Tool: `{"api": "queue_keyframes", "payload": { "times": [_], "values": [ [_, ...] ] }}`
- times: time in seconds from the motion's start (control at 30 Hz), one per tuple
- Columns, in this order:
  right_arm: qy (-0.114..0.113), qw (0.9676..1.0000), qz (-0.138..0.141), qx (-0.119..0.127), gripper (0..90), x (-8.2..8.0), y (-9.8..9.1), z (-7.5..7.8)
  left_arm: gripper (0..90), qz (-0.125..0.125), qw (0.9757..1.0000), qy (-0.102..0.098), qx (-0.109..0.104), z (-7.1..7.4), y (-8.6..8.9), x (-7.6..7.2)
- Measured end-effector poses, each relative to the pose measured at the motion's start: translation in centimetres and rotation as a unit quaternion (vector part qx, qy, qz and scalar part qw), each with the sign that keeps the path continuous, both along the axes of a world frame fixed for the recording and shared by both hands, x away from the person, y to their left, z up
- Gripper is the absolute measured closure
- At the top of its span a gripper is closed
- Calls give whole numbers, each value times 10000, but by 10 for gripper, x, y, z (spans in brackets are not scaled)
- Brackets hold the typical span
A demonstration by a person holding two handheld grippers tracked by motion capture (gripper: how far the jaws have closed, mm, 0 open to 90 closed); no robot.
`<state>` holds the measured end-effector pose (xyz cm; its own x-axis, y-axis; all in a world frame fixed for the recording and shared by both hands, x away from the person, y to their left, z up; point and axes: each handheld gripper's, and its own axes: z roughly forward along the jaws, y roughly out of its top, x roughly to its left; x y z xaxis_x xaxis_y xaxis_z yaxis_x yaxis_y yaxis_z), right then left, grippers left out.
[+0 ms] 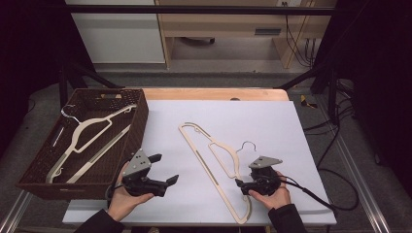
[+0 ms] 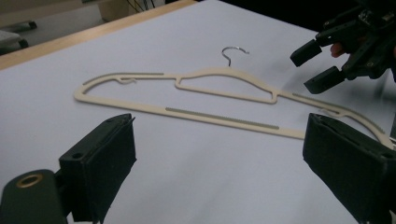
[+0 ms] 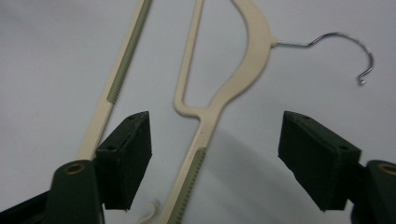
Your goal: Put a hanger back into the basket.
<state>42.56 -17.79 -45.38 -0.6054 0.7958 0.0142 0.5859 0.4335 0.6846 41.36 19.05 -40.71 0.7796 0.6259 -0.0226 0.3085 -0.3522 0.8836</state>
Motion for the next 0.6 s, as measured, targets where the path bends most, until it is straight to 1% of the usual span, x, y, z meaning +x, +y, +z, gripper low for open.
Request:
{"api": "queue_keyframes", "payload": {
  "times": [0.03,0.07,0.1,0.13,0.17,0.2,0.23,0.27,0.3,0.33,0.37,0.4,0.43,0.5,0.53,0.57,0.6],
  "values": [
    [80,9999,-12,-61,343,0,2,-2,90,0,10000,0,0,0,0,0],
    [157,9998,-36,-72,372,1,3,-5,91,1,10000,80,5,-5,-1,1],
    [157,9998,-36,-72,372,1,3,-5,93,1,10000,80,5,-5,-1,1],
    [292,9994,-17,-187,437,1,6,-10,94,7,9999,122,46,-8,-2,2],
    [338,9993,-36,-181,467,2,8,-12,94,15,9999,137,74,-10,-2,2],
    [354,9990,-68,-270,501,2,9,-14,94,30,9998,152,80,-10,-2,3],
    [354,9990,-68,-270,501,2,9,-14,95,30,9998,152,80,-10,-2,3],
    [414,9987,-90,-289,549,2,10,-15,96,52,9998,157,76,-11,-2,3],
    [414,9987,-90,-289,549,2,10,-15,97,52,9998,157,76,-11,-2,3],
    [412,9984,-178,-337,615,2,10,-14,99,76,9998,151,78,-11,-2,4],
    [470,9982,-166,-319,625,2,10,-14,101,98,9998,166,63,-11,-1,4],
    [487,9980,-235,-337,634,1,11,-14,102,117,9998,171,69,-12,-1,5],
    [487,9980,-235,-337,634,1,11,-14,103,117,9998,171,69,-12,-1,5],
    [540,9971,-296,-440,691,0,15,-12,104,122,9996,220,95,-14,-1,5],
    [540,9971,-296,-440,691,0,15,-12,104,122,9996,220,95,-14,-1,5],
    [644,9960,-440,-430,751,-1,19,-11,104,123,9996,212,104,-14,-1,5],
    [651,9961,-385,-449,764,0,18,-11,104,122,9996,219,105,-14,-1,5]
  ]
}}
